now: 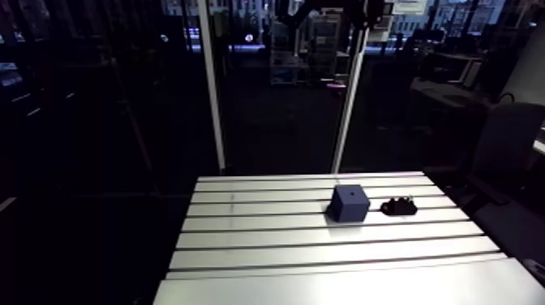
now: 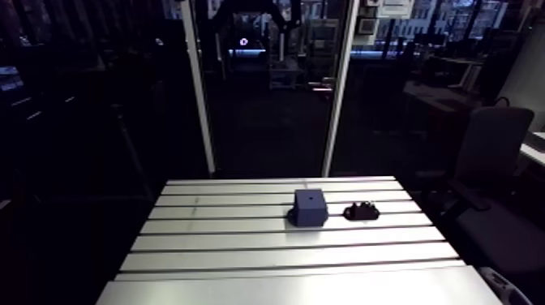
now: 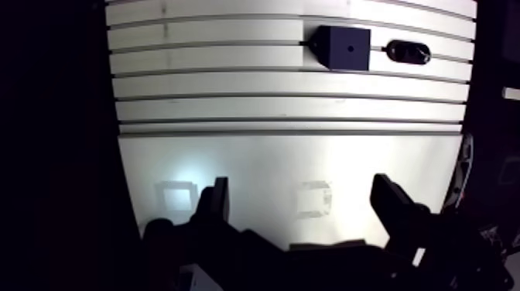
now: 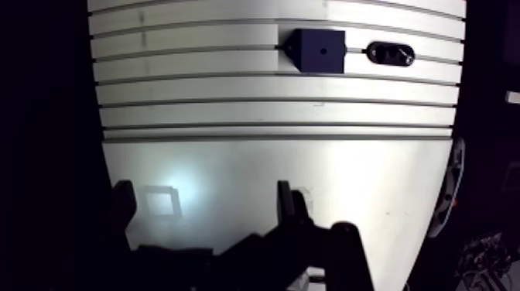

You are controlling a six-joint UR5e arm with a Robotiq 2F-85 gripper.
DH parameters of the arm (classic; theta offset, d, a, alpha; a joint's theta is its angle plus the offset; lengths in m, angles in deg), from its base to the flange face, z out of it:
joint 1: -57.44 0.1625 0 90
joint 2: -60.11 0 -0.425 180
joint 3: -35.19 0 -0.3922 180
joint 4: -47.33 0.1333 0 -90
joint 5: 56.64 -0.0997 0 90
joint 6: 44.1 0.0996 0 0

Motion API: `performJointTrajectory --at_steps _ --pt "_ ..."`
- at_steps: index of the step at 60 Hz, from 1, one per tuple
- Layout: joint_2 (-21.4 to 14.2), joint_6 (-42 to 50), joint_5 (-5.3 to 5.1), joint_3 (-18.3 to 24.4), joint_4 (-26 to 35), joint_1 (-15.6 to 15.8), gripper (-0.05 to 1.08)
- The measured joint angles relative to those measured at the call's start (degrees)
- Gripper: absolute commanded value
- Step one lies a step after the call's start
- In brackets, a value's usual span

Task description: Pick up the M10 bolt and insert it into the hole until fully seated.

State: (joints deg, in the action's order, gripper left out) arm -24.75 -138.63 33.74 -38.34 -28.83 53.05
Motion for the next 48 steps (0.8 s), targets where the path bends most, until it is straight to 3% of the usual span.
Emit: performJointTrajectory --at_steps 21,48 --pt "2.1 0.1 -0.88 1.0 0.1 0.3 0.01" --pt "2.4 -0.1 -0.96 1.0 0.2 0.4 0.01"
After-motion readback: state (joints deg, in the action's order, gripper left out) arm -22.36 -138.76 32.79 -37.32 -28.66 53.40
